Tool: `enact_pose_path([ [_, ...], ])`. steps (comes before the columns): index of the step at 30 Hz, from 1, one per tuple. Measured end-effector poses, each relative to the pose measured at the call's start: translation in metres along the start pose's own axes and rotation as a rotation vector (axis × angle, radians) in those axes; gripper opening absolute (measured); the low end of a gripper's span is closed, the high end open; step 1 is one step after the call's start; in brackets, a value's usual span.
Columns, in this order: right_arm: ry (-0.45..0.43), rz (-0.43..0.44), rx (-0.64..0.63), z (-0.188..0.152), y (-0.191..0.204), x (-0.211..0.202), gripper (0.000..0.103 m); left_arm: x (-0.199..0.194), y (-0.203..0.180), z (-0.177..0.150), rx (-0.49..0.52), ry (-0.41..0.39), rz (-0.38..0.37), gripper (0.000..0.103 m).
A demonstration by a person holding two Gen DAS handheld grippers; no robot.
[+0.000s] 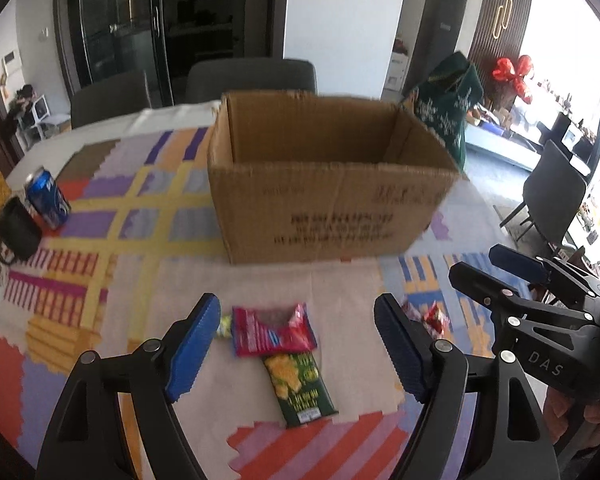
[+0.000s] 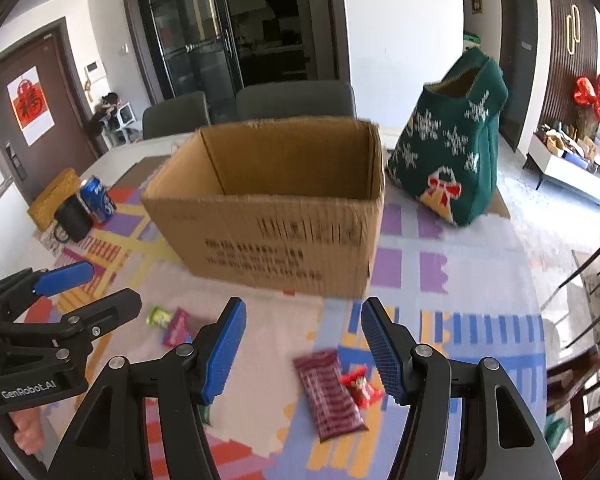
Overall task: Organize snacks
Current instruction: 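Move both open tools back toward the remaining snacks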
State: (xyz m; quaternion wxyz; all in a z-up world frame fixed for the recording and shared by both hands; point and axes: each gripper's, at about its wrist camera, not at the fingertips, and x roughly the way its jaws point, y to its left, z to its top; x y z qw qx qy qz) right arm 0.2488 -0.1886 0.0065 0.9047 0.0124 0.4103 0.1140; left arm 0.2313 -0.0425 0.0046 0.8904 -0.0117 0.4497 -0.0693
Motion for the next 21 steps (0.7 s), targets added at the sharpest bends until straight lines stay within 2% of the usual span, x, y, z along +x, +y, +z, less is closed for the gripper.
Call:
enact_pose_path([
  [12,0.133,-0.001,0.058,-0.051,-0.019,0.026,0.061,0.043,-0.006,-0.047,-0.028,0.155,0.003,0.079],
  [21,0.233,-0.008,0.089,-0.077,-0.032,0.052,0.061,0.073,-0.006,-0.069,-0.036,0.247,0.025,0.079],
])
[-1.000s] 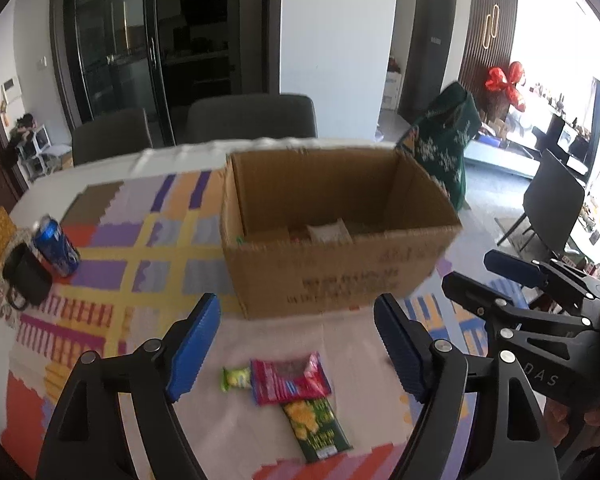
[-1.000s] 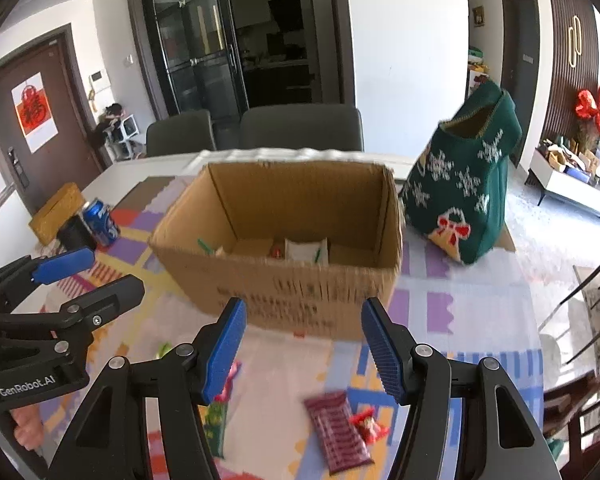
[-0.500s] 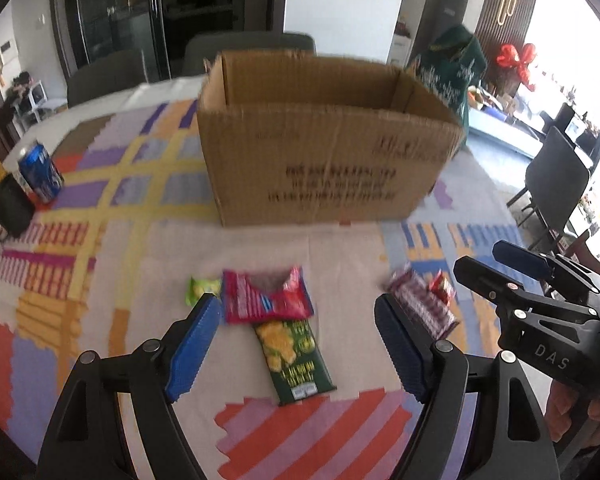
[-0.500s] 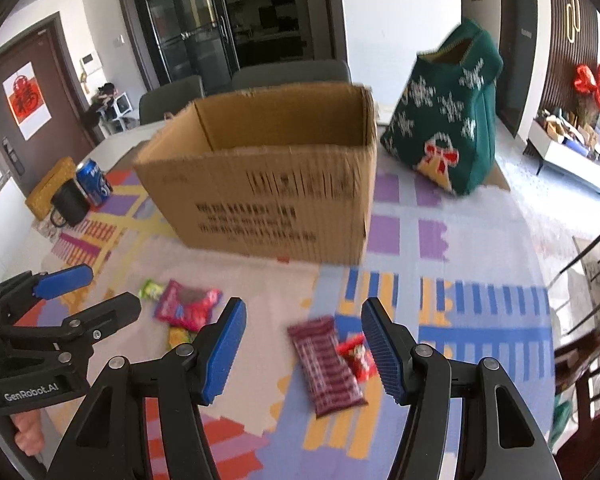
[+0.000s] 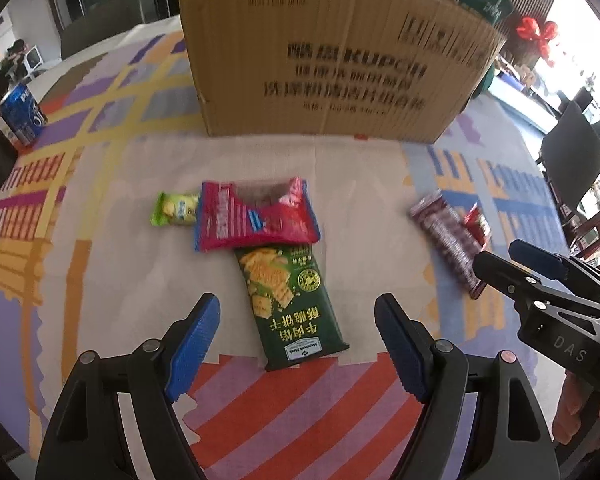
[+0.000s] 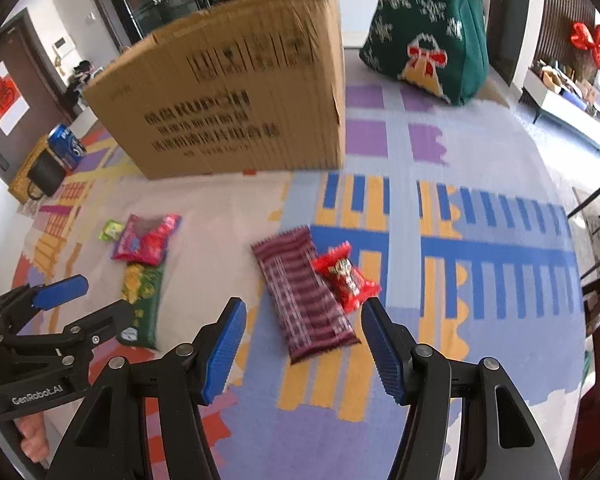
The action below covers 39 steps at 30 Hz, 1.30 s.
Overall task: Organize snacks
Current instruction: 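Move both open tools back toward the remaining snacks, then grasp the green cracker bag with the left tool while the right tool grasps the maroon striped bar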
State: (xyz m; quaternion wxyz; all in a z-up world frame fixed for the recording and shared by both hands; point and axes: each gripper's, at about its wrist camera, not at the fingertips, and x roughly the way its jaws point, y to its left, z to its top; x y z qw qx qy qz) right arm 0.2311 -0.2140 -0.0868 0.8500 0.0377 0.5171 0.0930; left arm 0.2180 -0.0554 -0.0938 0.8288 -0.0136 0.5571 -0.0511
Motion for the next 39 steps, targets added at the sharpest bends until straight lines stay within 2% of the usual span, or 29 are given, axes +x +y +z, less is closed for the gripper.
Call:
enact_pose_path([
  [11,0.07,0.027,0.017,-0.008,-0.004,0.025,0.061,0.024,0.005,-0.004,-0.02,0.059,0.021,0.079],
  [18,0.08,0.066,-0.009,-0.007,0.012,0.031,0.061,0.03,0.012,-0.003,-0.04,0.052,0.027,0.078],
  [22,0.064,0.056,-0.015,0.001,0.022,0.035,0.061,0.03,0.014,-0.001,-0.049,0.035,0.034,0.073],
  [25,0.053,0.034,-0.018,0.007,0.027,0.039,0.061,0.03,0.012,0.001,-0.04,0.024,0.041,0.066],
  [27,0.054,0.02,-0.013,0.011,0.028,0.043,0.061,0.029,0.011,0.001,-0.033,0.018,0.045,0.051],
  [29,0.063,-0.001,-0.002,0.014,0.03,0.048,0.061,0.028,0.01,0.001,-0.029,0.016,0.038,0.045],
  [34,0.045,-0.046,-0.014,0.019,0.038,0.052,0.06,0.026,0.015,0.001,-0.052,0.016,-0.01,0.042],
  [35,0.04,-0.06,-0.021,0.02,0.04,0.053,0.056,0.025,0.016,0.001,-0.055,0.017,-0.017,0.042],
  [36,0.037,-0.072,-0.025,0.019,0.042,0.053,0.044,0.025,0.017,0.0,-0.057,0.019,-0.023,0.042],
  [37,0.03,-0.095,-0.033,0.019,0.043,0.053,0.042,0.025,0.018,0.0,-0.059,0.019,-0.027,0.042],
  [39,0.03,-0.088,-0.038,0.018,0.042,0.054,0.04,0.024,0.018,-0.001,-0.058,0.021,-0.037,0.042],
])
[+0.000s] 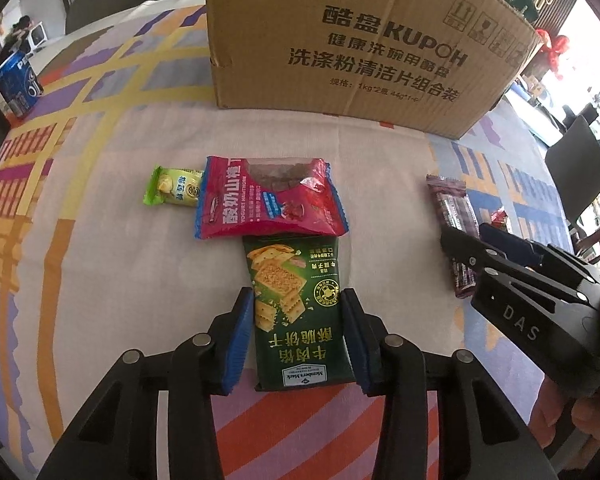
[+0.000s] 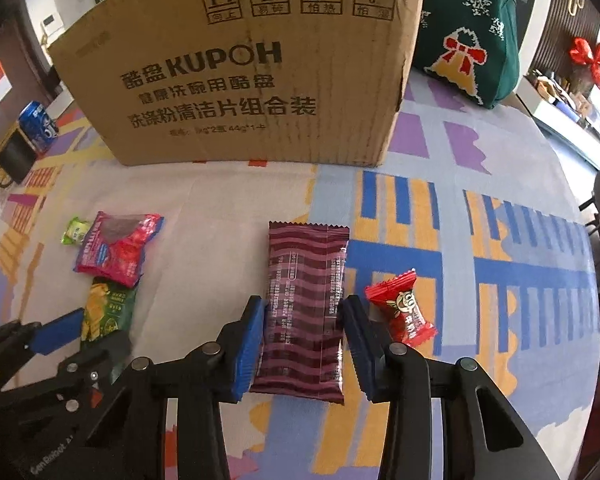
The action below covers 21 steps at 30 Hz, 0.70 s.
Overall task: Organize snacks
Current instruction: 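Grasp the green cracker bag with the left tool while the right tool grasps the maroon striped bar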
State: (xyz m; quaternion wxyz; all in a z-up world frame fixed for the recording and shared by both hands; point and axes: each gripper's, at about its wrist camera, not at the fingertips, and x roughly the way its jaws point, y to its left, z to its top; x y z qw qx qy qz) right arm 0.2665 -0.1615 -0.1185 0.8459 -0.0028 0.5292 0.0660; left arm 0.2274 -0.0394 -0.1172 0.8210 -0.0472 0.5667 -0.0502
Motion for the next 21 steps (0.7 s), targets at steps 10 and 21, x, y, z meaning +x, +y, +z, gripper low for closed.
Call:
enact_pose_path([
  [10,-0.038,0.081,0.026,-0.018,0.002,-0.028,0.037,-0.02,-0.004,-0.013,0.028,-0.029,-0.041,0.042],
  [21,-0.107,0.119,0.028,-0.03,0.004,-0.069,0.037,-0.052,-0.006,-0.014,0.044,-0.11,-0.059,0.042],
])
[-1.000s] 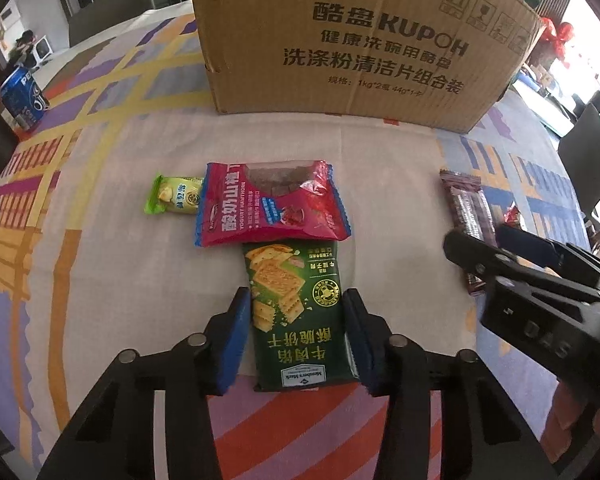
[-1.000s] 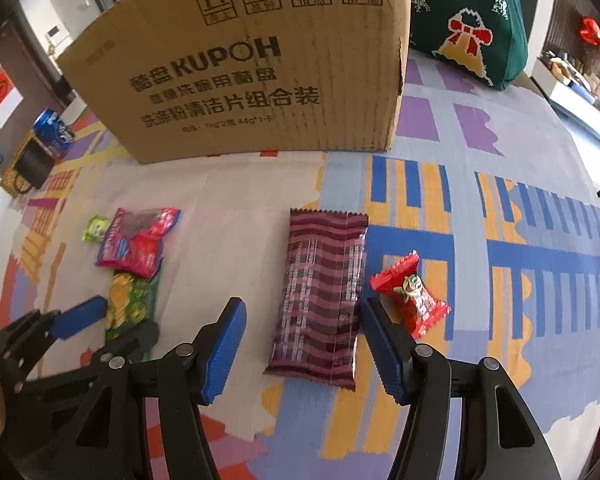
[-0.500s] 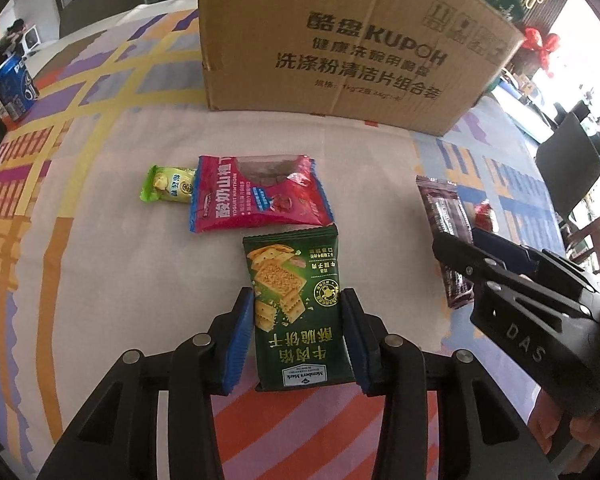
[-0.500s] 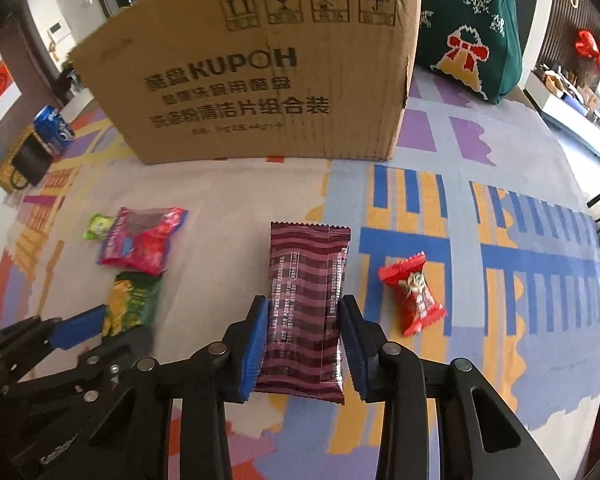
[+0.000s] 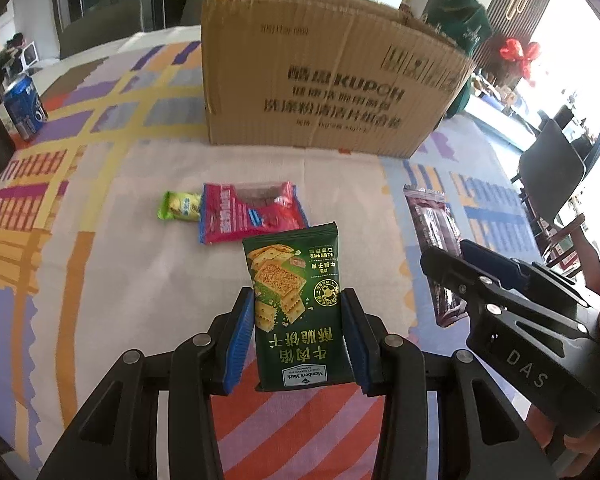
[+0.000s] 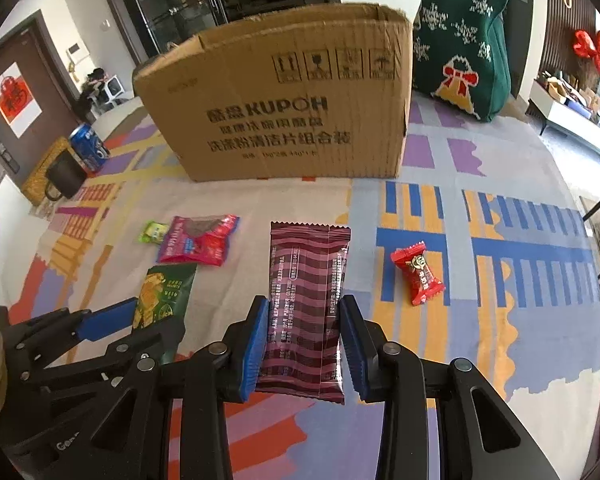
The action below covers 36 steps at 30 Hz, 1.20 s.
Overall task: Organize snacks
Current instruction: 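Grasp the green cracker bag with the left tool while the right tool grasps the maroon striped bar, then carry both snacks over the cardboard box and open both tools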
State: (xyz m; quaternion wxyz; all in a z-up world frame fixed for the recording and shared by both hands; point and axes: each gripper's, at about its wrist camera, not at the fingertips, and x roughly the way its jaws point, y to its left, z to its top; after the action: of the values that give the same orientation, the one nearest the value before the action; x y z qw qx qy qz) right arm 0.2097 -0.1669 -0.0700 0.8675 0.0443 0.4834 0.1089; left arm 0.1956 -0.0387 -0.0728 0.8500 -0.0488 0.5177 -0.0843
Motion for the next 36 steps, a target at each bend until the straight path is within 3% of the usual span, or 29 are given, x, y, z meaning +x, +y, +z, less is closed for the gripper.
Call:
enact_pose_path([
  [14,-0.093,0.022,-0.002,0.019,0.01,-0.03,0.037,-0.043,0.002,0.029,0.025,-0.14,0.006,0.042],
  [26,-0.2,0.041,-0.014,0.063,0.024,-0.05,0.037,-0.076,0.004,0.077,0.071,-0.266,0.038,0.042],
  [36,-0.259,0.053,-0.018,0.097,0.03,-0.062,0.037,-0.09,0.004,0.111,0.092,-0.324,0.055,0.042],
])
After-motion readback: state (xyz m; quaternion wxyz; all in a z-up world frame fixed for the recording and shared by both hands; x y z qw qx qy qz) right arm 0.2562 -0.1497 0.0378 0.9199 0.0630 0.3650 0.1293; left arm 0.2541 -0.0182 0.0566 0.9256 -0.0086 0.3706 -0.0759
